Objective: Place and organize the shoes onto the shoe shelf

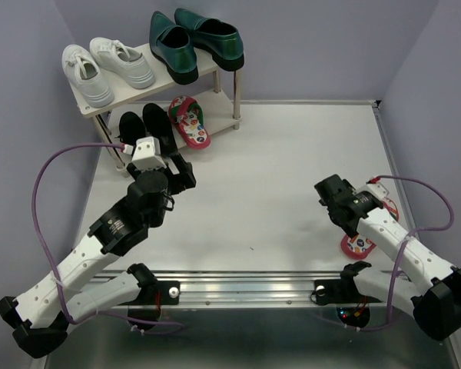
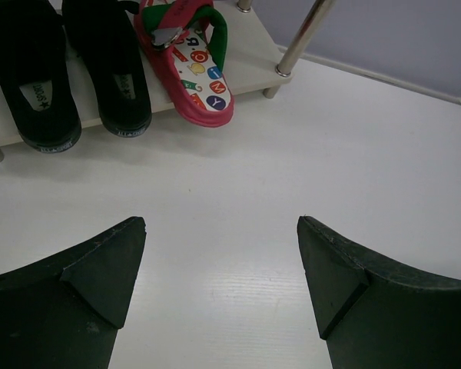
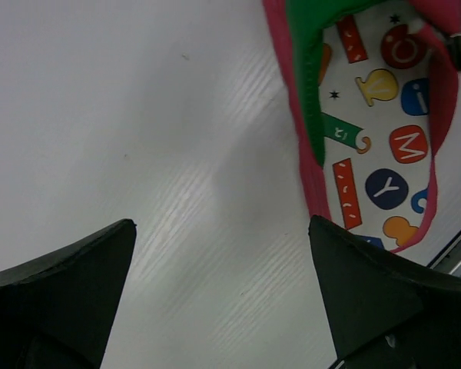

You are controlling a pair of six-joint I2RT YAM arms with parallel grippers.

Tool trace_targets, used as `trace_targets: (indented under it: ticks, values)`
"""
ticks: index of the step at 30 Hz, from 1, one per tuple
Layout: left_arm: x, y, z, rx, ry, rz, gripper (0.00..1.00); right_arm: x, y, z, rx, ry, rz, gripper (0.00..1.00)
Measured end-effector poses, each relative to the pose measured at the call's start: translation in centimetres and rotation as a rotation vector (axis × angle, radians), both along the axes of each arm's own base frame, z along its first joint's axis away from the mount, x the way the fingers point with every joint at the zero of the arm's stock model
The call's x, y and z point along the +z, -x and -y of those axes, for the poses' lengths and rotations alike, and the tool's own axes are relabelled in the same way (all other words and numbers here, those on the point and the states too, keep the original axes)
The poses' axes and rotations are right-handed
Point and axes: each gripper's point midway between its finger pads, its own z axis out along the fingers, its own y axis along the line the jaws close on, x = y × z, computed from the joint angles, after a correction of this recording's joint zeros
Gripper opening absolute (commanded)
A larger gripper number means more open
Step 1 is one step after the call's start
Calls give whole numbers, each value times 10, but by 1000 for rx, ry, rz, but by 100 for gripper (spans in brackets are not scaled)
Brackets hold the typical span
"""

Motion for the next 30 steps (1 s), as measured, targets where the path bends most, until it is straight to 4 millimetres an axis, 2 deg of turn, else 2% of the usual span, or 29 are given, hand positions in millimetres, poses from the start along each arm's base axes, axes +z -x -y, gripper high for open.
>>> trace_targets:
  ticks: [3,6,13,20,25,26,27,28,29,30]
  values:
    - [1,0,1,-6,1,3,91,-12,16,19,-80,25,-29,100]
    - [-1,-1,4,-18,1,5,91,-16,20,34,-131,52,-53,100]
    - [-4,-5,13,-49,-14,2,91,-20,8,60,-183,119,-88,100]
    - [-8,-10,26,-86,-18,-4,91,-38,-9,87,-229,171,-154,95]
    - [-15,-10,29,-100,-24,-15,91,-39,-24,112,-263,200,-138,66]
    - [-18,-10,29,-102,-26,-19,91,-39,-28,118,-278,196,-120,45]
    - [-19,-10,29,-102,-28,-20,91,-41,-29,125,-292,189,-113,32]
    - [-19,-10,29,-103,-28,-21,91,-44,-30,129,-289,184,-113,24]
    - [-19,-10,29,-103,-29,-21,91,-48,-32,131,-280,174,-108,11]
    - [-19,-10,29,-102,-28,-20,91,-49,-32,130,-272,168,-107,7]
